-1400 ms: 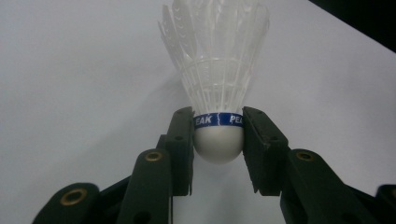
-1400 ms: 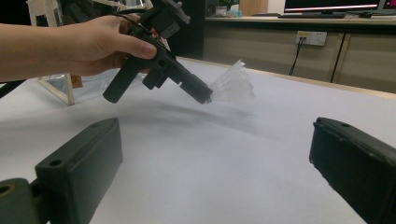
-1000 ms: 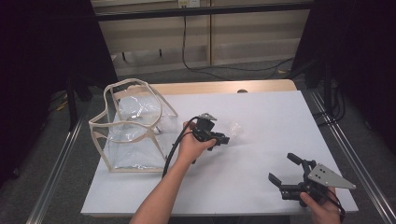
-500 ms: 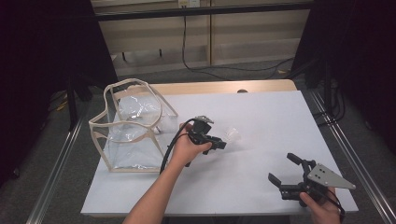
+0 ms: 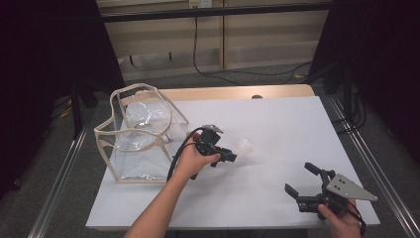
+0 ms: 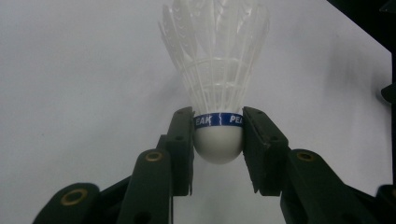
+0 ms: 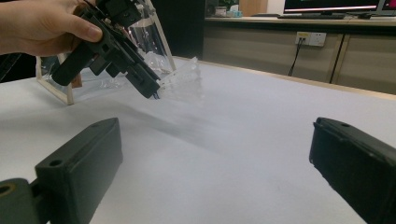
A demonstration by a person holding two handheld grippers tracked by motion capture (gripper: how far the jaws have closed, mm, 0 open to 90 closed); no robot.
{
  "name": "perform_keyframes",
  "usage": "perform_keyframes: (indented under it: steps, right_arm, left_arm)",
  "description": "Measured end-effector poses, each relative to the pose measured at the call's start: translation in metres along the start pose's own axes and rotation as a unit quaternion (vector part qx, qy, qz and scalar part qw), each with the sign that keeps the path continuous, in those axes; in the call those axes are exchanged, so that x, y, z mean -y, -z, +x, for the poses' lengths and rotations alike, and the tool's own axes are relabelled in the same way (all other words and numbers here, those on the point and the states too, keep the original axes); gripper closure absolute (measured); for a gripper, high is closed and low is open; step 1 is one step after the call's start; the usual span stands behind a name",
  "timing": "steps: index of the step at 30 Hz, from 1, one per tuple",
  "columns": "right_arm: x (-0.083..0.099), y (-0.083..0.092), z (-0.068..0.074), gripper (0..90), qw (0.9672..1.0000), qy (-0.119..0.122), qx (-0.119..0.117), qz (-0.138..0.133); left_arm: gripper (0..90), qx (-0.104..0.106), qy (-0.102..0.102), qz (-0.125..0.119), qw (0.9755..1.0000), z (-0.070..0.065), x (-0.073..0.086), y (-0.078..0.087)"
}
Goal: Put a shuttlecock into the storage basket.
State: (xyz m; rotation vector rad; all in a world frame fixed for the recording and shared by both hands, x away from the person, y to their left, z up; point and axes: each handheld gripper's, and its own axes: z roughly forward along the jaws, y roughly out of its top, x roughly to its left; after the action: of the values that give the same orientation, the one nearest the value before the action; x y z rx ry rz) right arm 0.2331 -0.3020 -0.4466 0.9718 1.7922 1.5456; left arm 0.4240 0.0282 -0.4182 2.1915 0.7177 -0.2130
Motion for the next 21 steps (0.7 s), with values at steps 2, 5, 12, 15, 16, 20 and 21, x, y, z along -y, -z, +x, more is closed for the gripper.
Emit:
perform_keyframes:
  steps: [2,5,12,15,16,20,21]
  right_arm:
    - [0.0,0.0,0.0,2.4,1.0,0.0,0.0,-0.001]
    - [0.0,-0.001,0.0,2.4,1.0,0.001,0.0,0.0]
    - [0.0,-0.001,0.0,2.4,1.0,0.0,-0.002,-0.001]
    - [0.0,-0.001,0.0,2.4,1.0,0.0,-0.002,-0.001]
    - [0.0,-0.001,0.0,2.4,1.0,0.0,-0.001,0.0]
    - [0.0,-0.001,0.001,2.4,1.0,-0.001,-0.002,-0.001]
    - [0.0,-0.001,0.001,2.4,1.0,-0.001,-0.002,-0.001]
  left_arm:
    - [65.3,-0.009,-0.001,0.007,0.9999,-0.001,0.0,0.002]
    - [65.3,0.003,0.001,0.008,1.0,-0.002,0.001,0.006]
    - [65.3,0.004,-0.006,0.018,0.9998,-0.004,0.001,0.014]
    - [65.3,0.006,-0.002,0.02,0.9998,-0.004,0.001,0.018]
    - [65.3,0.004,0.0,0.02,0.9998,-0.004,0.001,0.019]
    - [65.3,0.002,-0.006,0.024,0.9997,-0.006,0.001,0.024]
    - [65.3,0.004,-0.005,0.025,0.9997,-0.006,0.001,0.025]
